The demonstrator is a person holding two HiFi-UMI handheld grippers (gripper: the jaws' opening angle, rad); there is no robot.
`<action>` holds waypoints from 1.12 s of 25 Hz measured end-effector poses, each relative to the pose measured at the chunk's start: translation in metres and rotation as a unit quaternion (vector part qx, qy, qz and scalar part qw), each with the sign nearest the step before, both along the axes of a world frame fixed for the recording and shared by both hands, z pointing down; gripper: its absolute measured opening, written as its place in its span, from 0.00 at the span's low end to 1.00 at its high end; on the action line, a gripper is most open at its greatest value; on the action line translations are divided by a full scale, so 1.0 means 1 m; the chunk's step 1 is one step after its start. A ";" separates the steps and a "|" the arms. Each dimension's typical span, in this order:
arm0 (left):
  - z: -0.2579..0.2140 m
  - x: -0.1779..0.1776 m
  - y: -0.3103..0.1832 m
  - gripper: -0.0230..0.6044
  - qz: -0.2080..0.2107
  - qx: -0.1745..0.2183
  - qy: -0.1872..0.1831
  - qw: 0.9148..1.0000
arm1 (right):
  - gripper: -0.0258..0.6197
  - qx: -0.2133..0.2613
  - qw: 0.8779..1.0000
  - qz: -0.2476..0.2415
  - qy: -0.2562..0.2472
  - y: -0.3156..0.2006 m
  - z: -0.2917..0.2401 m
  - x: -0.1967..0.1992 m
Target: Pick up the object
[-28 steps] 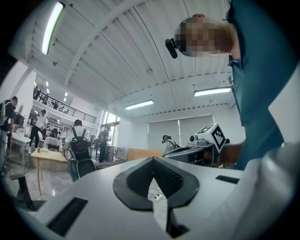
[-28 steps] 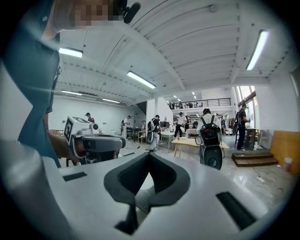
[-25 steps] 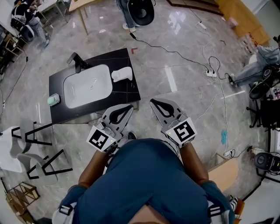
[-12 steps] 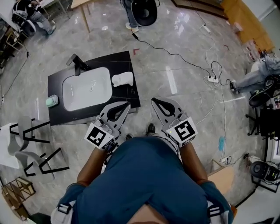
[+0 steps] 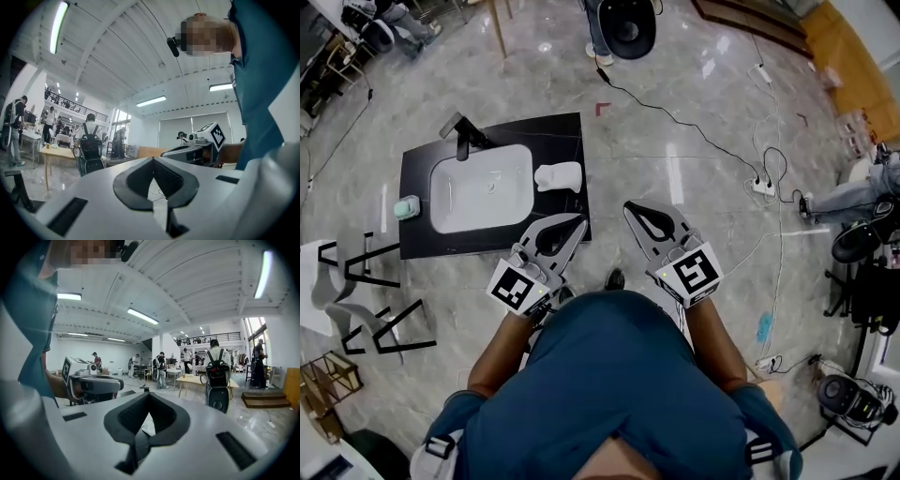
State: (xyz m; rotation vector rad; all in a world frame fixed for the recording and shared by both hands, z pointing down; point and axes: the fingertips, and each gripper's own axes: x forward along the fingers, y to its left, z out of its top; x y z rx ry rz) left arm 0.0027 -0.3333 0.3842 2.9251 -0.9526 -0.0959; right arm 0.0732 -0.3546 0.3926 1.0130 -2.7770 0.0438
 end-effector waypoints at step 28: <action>0.020 -0.067 -0.051 0.04 0.049 -0.019 -0.006 0.999 | 0.06 -0.017 0.998 0.054 0.012 -0.046 0.009 -0.056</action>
